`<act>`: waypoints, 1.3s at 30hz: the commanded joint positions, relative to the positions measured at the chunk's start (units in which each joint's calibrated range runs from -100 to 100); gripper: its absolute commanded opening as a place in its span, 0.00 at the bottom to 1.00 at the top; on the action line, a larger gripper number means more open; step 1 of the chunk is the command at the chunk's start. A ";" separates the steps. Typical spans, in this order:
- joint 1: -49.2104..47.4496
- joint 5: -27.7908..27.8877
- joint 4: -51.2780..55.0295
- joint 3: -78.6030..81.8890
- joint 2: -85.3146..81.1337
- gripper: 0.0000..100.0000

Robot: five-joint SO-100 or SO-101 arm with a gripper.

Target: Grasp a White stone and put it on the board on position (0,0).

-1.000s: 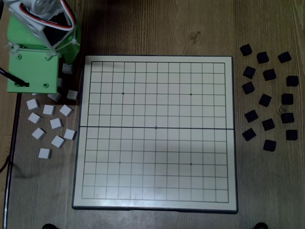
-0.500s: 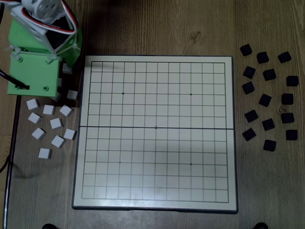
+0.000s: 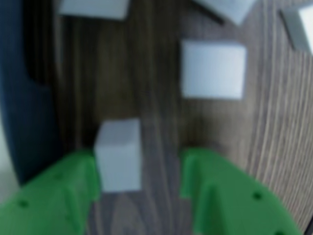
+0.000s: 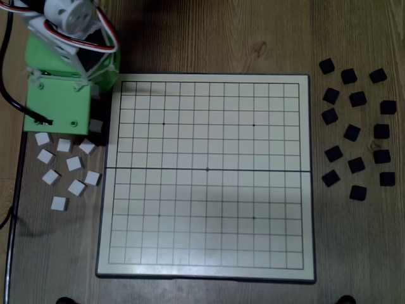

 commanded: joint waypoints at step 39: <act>-29.81 -14.07 22.08 -30.42 -9.91 0.06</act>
